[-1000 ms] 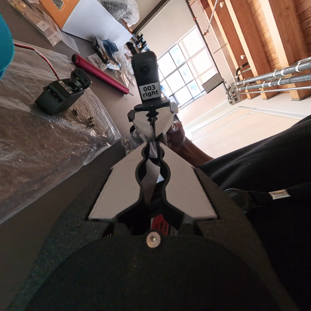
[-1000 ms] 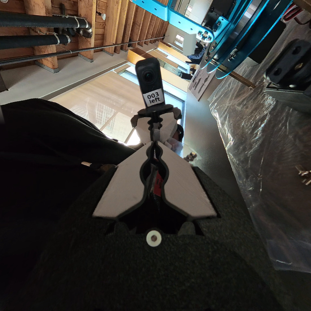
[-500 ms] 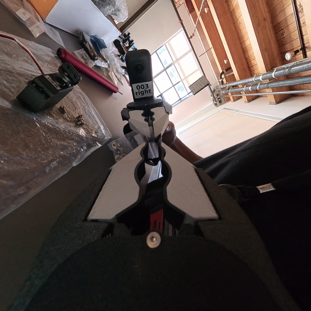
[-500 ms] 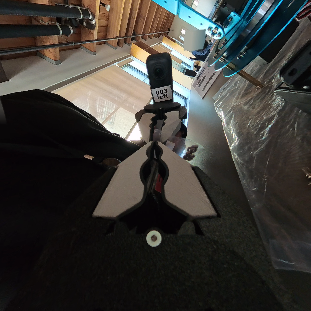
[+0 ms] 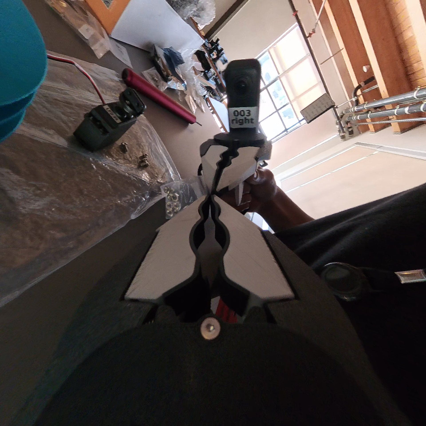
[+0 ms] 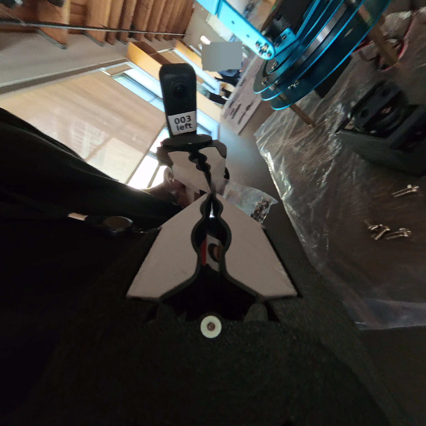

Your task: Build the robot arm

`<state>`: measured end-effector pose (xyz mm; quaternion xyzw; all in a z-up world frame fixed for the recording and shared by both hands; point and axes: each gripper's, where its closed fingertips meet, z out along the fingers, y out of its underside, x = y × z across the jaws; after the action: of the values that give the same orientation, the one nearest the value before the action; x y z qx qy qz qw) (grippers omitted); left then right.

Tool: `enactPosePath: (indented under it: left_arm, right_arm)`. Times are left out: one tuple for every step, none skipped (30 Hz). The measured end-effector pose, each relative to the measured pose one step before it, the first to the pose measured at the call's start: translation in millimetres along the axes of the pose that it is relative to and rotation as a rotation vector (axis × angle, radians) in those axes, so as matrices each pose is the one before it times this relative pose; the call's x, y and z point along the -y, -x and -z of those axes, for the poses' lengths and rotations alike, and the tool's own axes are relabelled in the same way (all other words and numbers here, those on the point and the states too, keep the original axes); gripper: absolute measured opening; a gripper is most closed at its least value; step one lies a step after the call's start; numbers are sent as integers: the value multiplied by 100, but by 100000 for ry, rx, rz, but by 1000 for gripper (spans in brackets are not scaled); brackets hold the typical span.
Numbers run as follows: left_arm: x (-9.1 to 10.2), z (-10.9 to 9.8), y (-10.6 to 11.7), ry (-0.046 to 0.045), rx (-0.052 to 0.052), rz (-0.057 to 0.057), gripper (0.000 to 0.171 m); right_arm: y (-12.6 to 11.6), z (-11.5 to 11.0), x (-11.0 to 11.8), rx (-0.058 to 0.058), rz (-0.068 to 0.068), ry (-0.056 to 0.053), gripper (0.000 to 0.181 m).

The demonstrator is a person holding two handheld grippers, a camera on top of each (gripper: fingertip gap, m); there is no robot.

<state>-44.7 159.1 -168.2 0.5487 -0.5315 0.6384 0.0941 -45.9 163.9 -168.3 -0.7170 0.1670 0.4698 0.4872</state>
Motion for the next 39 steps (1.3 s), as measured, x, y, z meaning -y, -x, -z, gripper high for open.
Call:
enactPosePath:
  left_arm:
    - [93, 2, 174, -343, 922, 615, 0]
    - [171, 19, 190, -1034, 919, 929, 0]
    - [150, 3, 180, -1022, 651, 1165, 0]
    - [112, 4, 81, -834, -107, 1237, 0]
    - [62, -11, -33, -633, -724, 1124, 0]
    - [2, -42, -40, -212, -602, 759, 0]
    - [-31, -72, -5, -66, -250, 225, 0]
    - [50, -20, 29, -446, 59, -48, 0]
    - [72, 8, -86, -245, -681, 275, 0]
    - [13, -7, -160, 164, -759, 22, 0]
    - [-34, -49, -192, 186, -510, -537, 0]
    - [1, -41, -255, -192, -705, -636, 0]
    - [-23, -24, -295, -9, -1092, -306, 0]
    - [-92, -44, -256, 474, -1066, -69, 0]
    - [-64, -46, -229, 346, -905, -180, 0]
    - [-7, -41, -168, -136, -641, -43, 0]
    - [34, -18, -121, -339, -542, 356, 0]
    - [95, 23, -238, -710, -1554, 537, 0]
    - [74, 33, -181, -325, -1254, 575, 0]
    - [-27, 11, -33, 258, 112, -414, 0]
    - [-57, 16, 5, 378, 654, -1028, 0]
    - [-7, 19, -55, 87, 240, -718, 0]
    - [-7, 32, -34, 135, 261, -578, 0]
    - [-36, 37, 28, 314, 640, -758, 0]
    - [-69, 35, 98, 497, 1087, -978, 0]
    - [-85, 37, 141, 676, 1331, -1218, 0]
    - [-135, 41, 195, 919, 1841, -1564, 0]
    - [-123, 49, 182, 922, 2003, -2207, 0]
    - [-122, 24, 90, 1180, 1857, -2253, 0]
    - [-203, -46, 195, 2020, 2937, -2720, 0]
    - [-165, -24, 357, 1953, 4356, -3720, 0]
    - [-169, -20, 261, 2007, 3388, -3619, 0]
    - [-96, -49, 257, 1594, 2990, -2321, 0]
    - [30, -72, 334, 1077, 3660, -2137, 0]
    - [125, -95, 353, 615, 4075, -2254, 0]
    - [207, -64, 308, 338, 3557, -1929, 0]
    - [199, -58, 269, 591, 2996, -953, 0]
    - [106, -77, 300, 841, 3171, -312, 0]
    - [-113, -121, 431, 1588, 4285, 130, 0]
  right_arm:
    - [-242, -42, 74, -4135, 2323, -248, 2]
    - [-213, -50, 106, -3850, 1899, -493, 10]
    - [-80, -40, 127, -2809, 1485, -698, 16]
    - [-39, -50, 30, -2325, 1367, -268, 19]
    - [84, -91, -51, -1085, 1376, 133, 20]
    - [133, -118, -87, -192, 650, 253, 21]
    - [196, -111, -6, 908, -193, -230, 23]
    - [192, -25, 63, 1216, -463, -749, 25]
    - [147, 30, 83, 1159, -695, -890, 27]
    - [107, 78, 45, 1037, -901, -540, 27]
    - [97, 114, 9, 1043, -912, -176, 26]
    - [81, 123, 44, 846, -686, -200, 23]
    - [38, 125, 32, 510, -104, -164, 18]
    - [17, 126, -59, 589, -397, 327, 13]
    - [70, 133, -49, 1507, -1034, 73, 10]
    - [160, 98, 15, 2355, -1895, -577, 10]
    - [99, 60, 29, 1946, -1740, -919, 9]
    - [196, 51, 99, 2379, -1653, -1443, 8]
    - [211, 29, 103, 2693, -1903, -1671, 9]
    - [70, 8, -5, 2022, -2074, -1093, 8]
    - [-18, 8, -55, 1469, -1586, -731, 8]
    - [39, 8, -8, 1535, -975, -887, 7]
    - [61, -9, 6, 1521, -1181, -808, 7]
    - [-14, -1, -31, 1076, -1213, -506, 7]
    - [-86, -1, -37, 355, -866, -276, 6]
    - [-127, -21, -77, -461, 0, 117, 6]
    - [-181, -26, -96, -1294, 540, 551, 5]
    - [-197, 10, -91, -1536, 643, 684, 3]
    - [-341, 57, -40, -2465, 812, 411, 0]
    - [-192, -45, -142, -1702, 696, 1073, 0]
    - [-386, -107, -111, -3456, 924, 919, 0]
    - [-290, -75, -103, -3891, 2029, 1204, 0]
    - [-249, -40, -30, -4301, 2739, 1148, 0]
    - [-303, -57, 81, -4827, 1887, 522, 0]
    - [-340, -63, 195, -5240, 756, -148, 0]
    - [-243, -57, 283, -4895, 511, -941, 0]
    - [-200, -54, 271, -4661, 296, -1025, 0]
    - [-218, -72, 185, -4860, 509, -870, 0]
    - [-324, -121, 18, -5627, 356, -61, 0]
